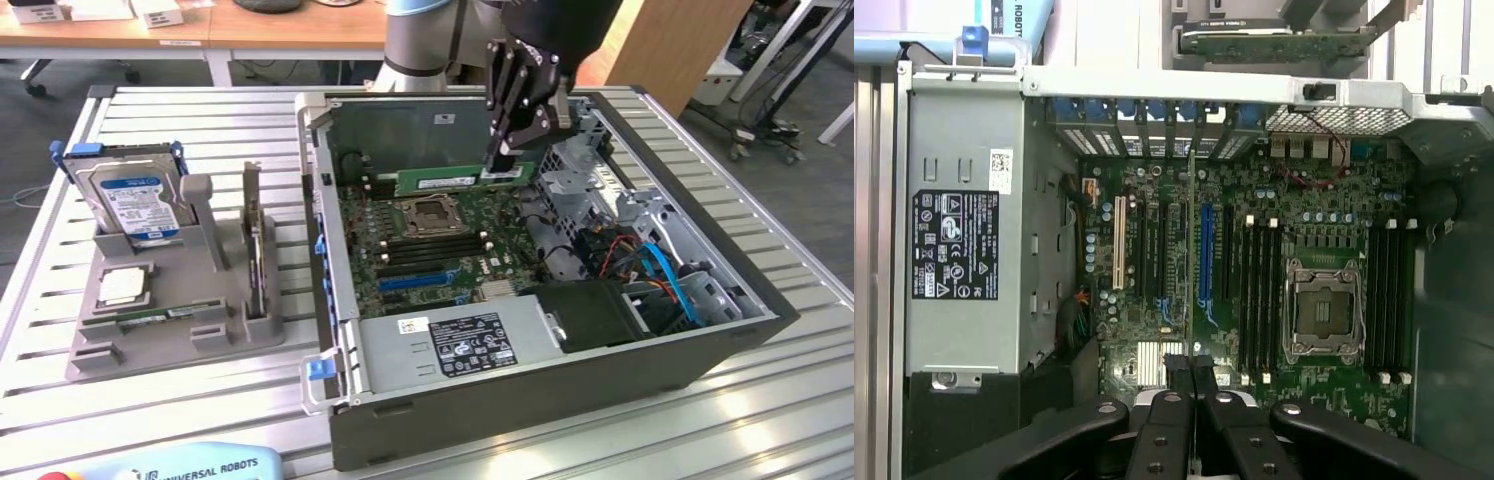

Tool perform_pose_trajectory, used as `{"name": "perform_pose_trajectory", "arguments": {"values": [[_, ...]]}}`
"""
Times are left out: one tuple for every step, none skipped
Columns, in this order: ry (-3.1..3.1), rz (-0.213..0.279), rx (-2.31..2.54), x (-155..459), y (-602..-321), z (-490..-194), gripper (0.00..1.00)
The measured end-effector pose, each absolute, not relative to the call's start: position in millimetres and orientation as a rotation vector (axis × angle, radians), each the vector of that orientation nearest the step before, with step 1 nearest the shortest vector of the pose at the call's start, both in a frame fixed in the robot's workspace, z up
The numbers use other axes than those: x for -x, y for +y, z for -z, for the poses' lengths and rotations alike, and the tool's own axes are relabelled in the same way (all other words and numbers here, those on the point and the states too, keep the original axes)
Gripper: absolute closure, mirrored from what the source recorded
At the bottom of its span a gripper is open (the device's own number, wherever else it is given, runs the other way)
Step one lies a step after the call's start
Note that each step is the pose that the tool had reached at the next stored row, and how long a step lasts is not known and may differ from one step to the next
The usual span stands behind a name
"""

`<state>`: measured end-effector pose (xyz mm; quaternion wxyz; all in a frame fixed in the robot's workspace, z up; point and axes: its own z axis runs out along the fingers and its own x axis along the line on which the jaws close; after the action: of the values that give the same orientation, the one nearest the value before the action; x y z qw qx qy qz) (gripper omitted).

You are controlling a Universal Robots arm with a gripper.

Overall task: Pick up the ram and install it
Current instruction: 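Pick up the ram and move it above insertion slot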

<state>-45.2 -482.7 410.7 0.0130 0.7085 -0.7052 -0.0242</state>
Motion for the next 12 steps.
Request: {"name": "perform_pose_trajectory", "arguments": {"values": [[-2.197, 0.075, -2.207, 42.4, -482.7, -410.7, 0.89], [-2.197, 0.075, -2.207, 40.0, -482.8, -410.6, 0.89], [-2.197, 0.075, -2.207, 38.0, -482.8, -410.6, 0.89], [-2.197, 0.075, -2.207, 36.3, -482.8, -410.6, 0.89], [-2.197, 0.075, -2.207, 34.8, -482.8, -410.6, 0.89], [-2.197, 0.075, -2.207, 33.5, -482.7, -410.6, 0.89], [-2.197, 0.075, -2.207, 32.1, -482.8, -410.6, 0.89], [-2.197, 0.075, -2.207, 31.1, -482.8, -410.6, 0.89], [-2.197, 0.075, -2.208, 30.6, -482.8, -410.6, 0.89], [-2.197, 0.075, -2.207, 30.6, -482.7, -410.6, 0.89], [-2.197, 0.076, -2.207, 30.6, -482.7, -410.6, 0.89], [-2.197, 0.076, -2.207, 30.6, -482.7, -410.6, 0.89]]}}
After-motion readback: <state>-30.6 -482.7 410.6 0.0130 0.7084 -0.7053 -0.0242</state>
